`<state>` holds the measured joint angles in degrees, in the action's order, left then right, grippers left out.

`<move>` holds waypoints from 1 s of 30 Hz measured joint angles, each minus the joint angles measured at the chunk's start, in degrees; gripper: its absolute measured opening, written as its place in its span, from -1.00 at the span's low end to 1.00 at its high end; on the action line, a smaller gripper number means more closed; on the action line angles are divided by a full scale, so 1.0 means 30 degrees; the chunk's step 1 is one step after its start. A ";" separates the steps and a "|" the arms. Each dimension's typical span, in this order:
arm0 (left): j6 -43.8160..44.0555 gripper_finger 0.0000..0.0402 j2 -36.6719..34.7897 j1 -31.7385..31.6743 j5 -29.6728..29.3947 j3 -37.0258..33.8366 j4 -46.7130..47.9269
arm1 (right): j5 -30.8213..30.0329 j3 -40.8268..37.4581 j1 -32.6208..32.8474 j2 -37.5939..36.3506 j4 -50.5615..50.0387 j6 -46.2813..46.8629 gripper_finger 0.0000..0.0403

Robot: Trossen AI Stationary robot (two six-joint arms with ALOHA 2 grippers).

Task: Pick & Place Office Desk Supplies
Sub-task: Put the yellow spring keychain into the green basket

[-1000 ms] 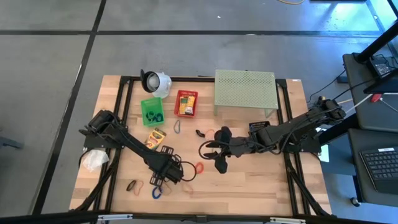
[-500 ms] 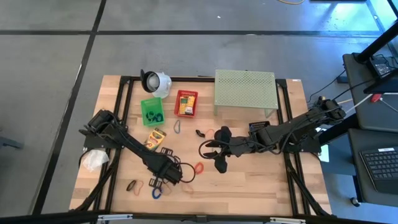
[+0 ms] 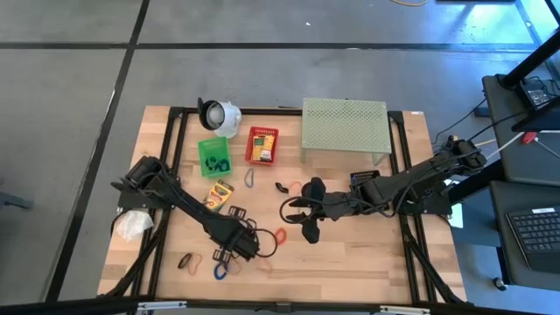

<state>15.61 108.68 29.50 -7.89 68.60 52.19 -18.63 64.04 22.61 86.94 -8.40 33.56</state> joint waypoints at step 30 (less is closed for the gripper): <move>0.7032 -0.99 -1.0837 -0.3303 -0.8596 -0.3537 -0.0063 | 0.0063 -0.0002 0.0000 0.0005 0.1791 -0.0670 0.01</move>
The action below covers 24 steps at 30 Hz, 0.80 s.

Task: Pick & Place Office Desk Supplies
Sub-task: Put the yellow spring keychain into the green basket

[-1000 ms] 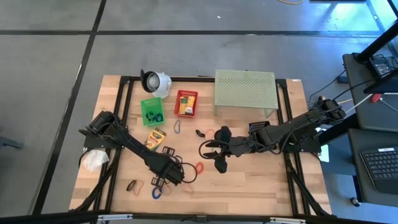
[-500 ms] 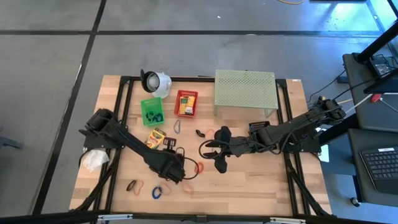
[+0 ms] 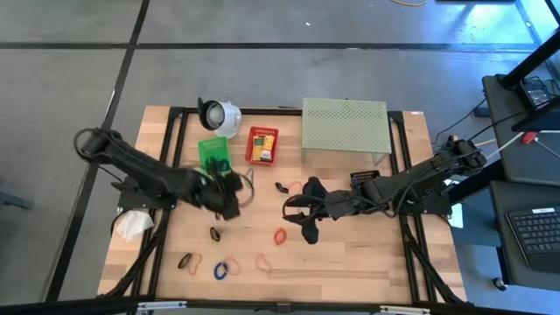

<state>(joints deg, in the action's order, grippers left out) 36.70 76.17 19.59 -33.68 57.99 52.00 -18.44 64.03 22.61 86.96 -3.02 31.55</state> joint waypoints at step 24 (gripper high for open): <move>-0.1894 -0.99 -0.4195 -1.2300 0.5091 -0.4434 -0.0418 | -0.0066 0.0000 -0.0022 0.0367 0.1587 -0.4849 0.01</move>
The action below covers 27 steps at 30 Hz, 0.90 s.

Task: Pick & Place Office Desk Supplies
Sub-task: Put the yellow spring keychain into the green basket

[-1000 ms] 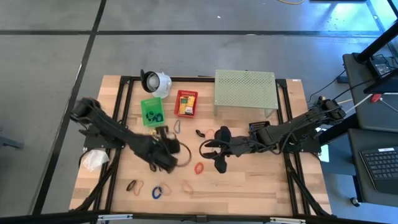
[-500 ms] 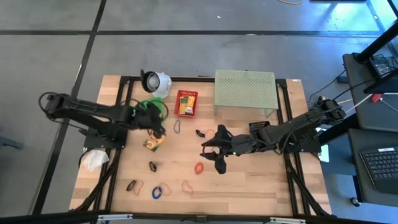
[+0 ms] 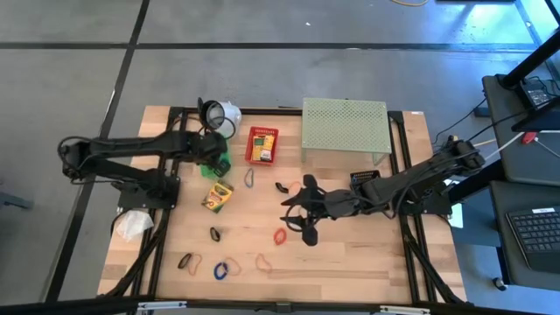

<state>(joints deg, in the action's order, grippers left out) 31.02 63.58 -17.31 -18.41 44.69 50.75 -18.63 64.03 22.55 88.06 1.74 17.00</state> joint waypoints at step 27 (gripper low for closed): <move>-0.3217 -0.98 0.4974 -0.2765 0.2634 0.0007 -0.0426 | 0.0080 0.0000 -0.0874 0.1323 0.0014 0.0338 0.01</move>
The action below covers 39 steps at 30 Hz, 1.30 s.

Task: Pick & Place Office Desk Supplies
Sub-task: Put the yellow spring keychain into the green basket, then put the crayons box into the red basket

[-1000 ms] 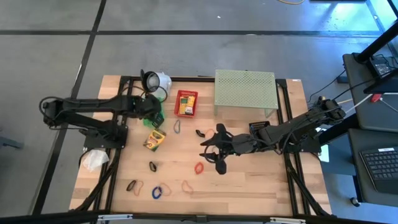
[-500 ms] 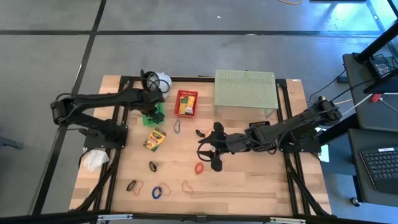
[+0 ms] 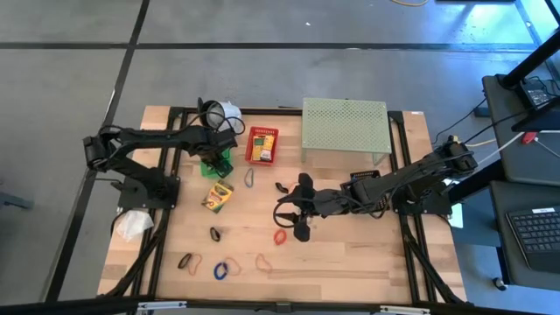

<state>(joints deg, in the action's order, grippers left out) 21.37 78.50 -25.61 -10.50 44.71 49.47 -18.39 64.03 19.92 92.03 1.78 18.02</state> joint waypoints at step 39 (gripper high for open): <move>-0.0366 0.07 -0.0170 0.0022 0.0998 0.1481 0.1481 | -0.0015 0.0000 0.0015 -0.0007 -0.0043 0.0343 0.01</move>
<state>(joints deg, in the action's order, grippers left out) 20.27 77.99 -25.54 -7.51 49.15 53.91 -18.44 64.03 19.97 92.01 1.65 19.05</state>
